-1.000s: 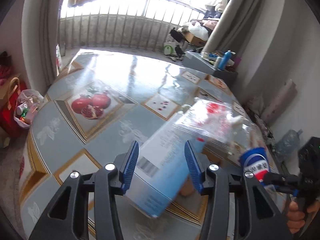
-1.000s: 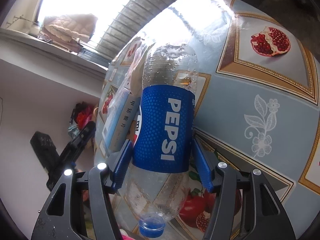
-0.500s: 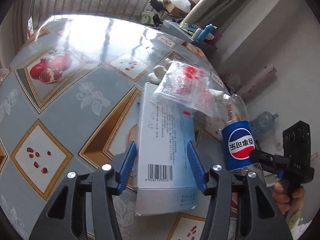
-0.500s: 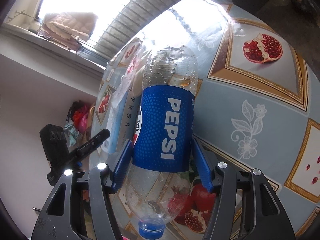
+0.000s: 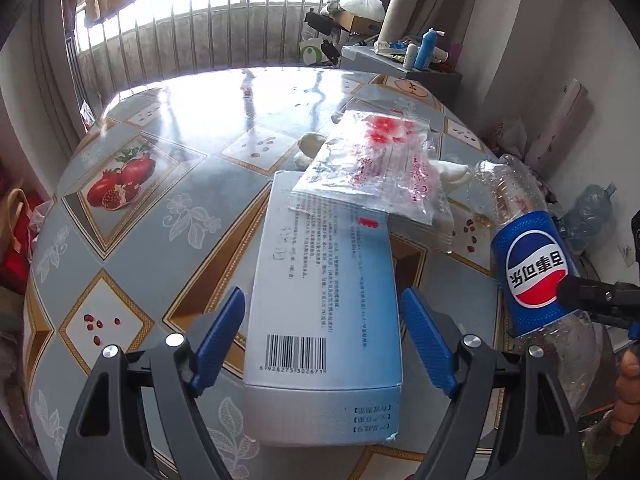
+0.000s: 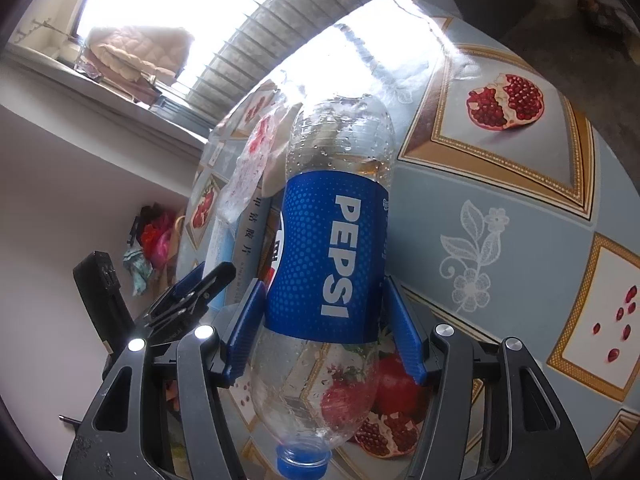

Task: Collect trash
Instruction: 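Lift the white box with the left tool while the right tool lifts the Pepsi bottle, then carry the white box and Pepsi bottle over the blue wastebasket with both tools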

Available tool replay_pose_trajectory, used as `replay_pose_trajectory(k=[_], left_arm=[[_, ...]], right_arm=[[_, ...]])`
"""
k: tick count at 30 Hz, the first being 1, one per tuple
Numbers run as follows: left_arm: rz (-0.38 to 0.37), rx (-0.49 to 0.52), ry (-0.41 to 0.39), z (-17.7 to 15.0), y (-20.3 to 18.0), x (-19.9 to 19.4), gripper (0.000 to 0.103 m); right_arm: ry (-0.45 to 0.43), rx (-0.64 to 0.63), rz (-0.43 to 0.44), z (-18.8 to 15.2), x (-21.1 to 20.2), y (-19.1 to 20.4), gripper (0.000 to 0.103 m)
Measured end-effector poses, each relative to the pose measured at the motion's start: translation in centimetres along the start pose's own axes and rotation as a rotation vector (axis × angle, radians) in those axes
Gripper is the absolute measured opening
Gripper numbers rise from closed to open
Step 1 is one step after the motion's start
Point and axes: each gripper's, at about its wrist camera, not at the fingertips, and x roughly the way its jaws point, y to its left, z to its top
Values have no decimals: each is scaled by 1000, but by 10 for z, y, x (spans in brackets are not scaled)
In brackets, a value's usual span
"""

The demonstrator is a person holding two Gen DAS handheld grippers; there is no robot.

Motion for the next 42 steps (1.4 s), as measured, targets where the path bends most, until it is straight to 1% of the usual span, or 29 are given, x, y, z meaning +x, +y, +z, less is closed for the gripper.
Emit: replay_pose_trajectory(k=[3, 6, 9, 10, 11, 15, 19, 23, 25, 27, 28, 29, 30, 36, 39, 42], left_arm=[[26, -7, 26, -6, -3, 4, 78], [18, -7, 21, -8, -7, 1, 78], [53, 10, 16, -7, -11, 4, 78], [65, 11, 18, -7, -12, 6, 77], [69, 5, 20, -8, -11, 7, 71], [66, -28, 21, -16, -9, 1, 70], [63, -35, 36, -35, -14, -13, 70], [39, -56, 61, -61, -19, -32, 70], [14, -72, 72, -74, -25, -41, 70], [-26, -85, 84, -84, -36, -48, 70], [-58, -94, 89, -87, -41, -51, 70], [-108, -111, 97, -90, -48, -53, 70], [-135, -119, 103, -92, -55, -55, 70], [-253, -128, 117, -91, -99, -51, 70], [-339, -157, 118, -90, -108, -49, 70], [-397, -173, 134, -86, -113, -46, 71]], right_arm=[[-7, 4, -2, -3, -4, -4, 56], [-11, 9, -5, -6, -8, -7, 56], [-16, 15, -6, -9, -13, -9, 56], [-17, 19, -6, -11, -14, -10, 56], [-18, 22, -8, -12, -15, -10, 56], [-23, 28, -13, -17, -22, -15, 56], [-27, 37, -9, -19, -26, -19, 56], [-29, 41, 1, -21, -28, -21, 56], [-28, 34, -1, -22, -29, -21, 56], [-25, 21, -5, -23, -31, -20, 56], [-21, 14, -8, -24, -32, -19, 56], [-14, 3, -12, -25, -33, -19, 56], [-12, -6, -20, -26, -35, -19, 56], [-31, -51, -117, -34, -57, -25, 56], [-40, -57, -147, -36, -61, -27, 56], [-52, -57, -161, -36, -59, -26, 57]])
